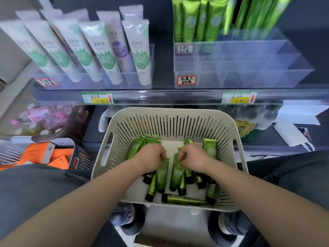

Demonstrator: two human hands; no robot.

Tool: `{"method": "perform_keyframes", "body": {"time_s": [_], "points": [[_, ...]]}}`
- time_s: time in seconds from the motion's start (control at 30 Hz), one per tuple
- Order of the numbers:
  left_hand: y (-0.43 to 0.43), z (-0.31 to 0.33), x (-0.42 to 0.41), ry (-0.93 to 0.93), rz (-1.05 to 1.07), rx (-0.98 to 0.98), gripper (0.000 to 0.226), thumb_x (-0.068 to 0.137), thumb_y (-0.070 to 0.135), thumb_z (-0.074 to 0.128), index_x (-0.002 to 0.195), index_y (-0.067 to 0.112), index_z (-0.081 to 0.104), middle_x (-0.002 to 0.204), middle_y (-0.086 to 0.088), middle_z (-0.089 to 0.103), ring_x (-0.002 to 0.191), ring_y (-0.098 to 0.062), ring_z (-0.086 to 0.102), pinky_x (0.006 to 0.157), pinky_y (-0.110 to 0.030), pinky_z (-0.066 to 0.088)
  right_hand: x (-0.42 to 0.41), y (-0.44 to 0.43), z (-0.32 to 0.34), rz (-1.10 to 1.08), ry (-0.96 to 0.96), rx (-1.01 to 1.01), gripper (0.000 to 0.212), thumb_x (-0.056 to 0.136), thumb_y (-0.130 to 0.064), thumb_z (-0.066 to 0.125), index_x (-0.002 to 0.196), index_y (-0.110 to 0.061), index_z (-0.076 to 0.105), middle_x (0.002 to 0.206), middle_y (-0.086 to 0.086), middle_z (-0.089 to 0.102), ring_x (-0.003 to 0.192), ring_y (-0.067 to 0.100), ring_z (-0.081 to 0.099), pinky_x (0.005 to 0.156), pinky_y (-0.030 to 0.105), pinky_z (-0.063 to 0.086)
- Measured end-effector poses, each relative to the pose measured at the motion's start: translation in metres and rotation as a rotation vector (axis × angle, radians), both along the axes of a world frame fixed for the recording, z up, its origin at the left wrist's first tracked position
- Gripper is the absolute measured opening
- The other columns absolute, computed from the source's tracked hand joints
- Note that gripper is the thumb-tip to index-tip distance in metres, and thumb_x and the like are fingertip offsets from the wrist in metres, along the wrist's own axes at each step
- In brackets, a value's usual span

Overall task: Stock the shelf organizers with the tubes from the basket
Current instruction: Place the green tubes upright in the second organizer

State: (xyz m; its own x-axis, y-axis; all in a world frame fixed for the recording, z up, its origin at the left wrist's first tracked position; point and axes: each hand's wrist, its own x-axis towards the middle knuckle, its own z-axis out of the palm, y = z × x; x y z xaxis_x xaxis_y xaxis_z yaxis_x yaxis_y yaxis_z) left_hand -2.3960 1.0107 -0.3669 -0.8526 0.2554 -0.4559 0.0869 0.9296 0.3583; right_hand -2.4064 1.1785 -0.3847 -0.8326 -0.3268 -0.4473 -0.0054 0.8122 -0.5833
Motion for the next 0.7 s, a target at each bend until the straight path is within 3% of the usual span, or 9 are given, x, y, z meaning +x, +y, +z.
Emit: {"method": "perform_keyframes", "body": {"time_s": [0.1,0.27,0.43,0.7], "points": [[0.001,0.019,0.012,0.045,0.017,0.019,0.026,0.082,0.005,0.058,0.105,0.012,0.069,0.106,-0.005,0.068,0.099,-0.018,0.061,0.084,-0.022,0.046,0.010,0.004,0.019,-0.022,0.015,-0.017,0.017,0.074,-0.013,0.077,0.090,-0.011,0.072,0.081,-0.007,0.059,0.077,0.006,0.053,0.067,0.015,0.037],[0.003,0.052,0.025,0.153,0.006,0.019,0.022,0.082,0.007,0.062,0.102,0.014,0.069,0.102,-0.002,0.068,0.094,-0.014,0.061,0.079,-0.019,0.044,0.019,0.018,0.061,-0.051,0.051,-0.052,0.012,0.073,-0.013,0.078,0.081,-0.017,0.070,0.081,-0.009,0.063,0.082,0.008,0.060,0.080,0.024,0.048],[0.014,0.088,0.031,0.252,0.000,0.044,0.022,0.082,0.005,0.060,0.099,0.015,0.069,0.099,0.001,0.068,0.091,-0.011,0.061,0.078,-0.017,0.043,0.026,0.040,0.103,-0.092,0.113,-0.109,0.023,0.074,-0.012,0.077,0.065,-0.027,0.061,0.073,-0.014,0.061,0.073,0.001,0.056,0.069,0.018,0.044],[0.038,0.143,0.029,0.394,-0.043,0.063,0.021,0.080,0.008,0.065,0.099,0.017,0.068,0.099,0.001,0.068,0.093,-0.014,0.061,0.078,-0.022,0.044,0.031,0.060,0.157,-0.096,0.260,-0.128,0.024,0.072,-0.015,0.079,0.063,-0.030,0.063,0.070,-0.017,0.062,0.066,-0.003,0.056,0.057,0.011,0.039]]}}
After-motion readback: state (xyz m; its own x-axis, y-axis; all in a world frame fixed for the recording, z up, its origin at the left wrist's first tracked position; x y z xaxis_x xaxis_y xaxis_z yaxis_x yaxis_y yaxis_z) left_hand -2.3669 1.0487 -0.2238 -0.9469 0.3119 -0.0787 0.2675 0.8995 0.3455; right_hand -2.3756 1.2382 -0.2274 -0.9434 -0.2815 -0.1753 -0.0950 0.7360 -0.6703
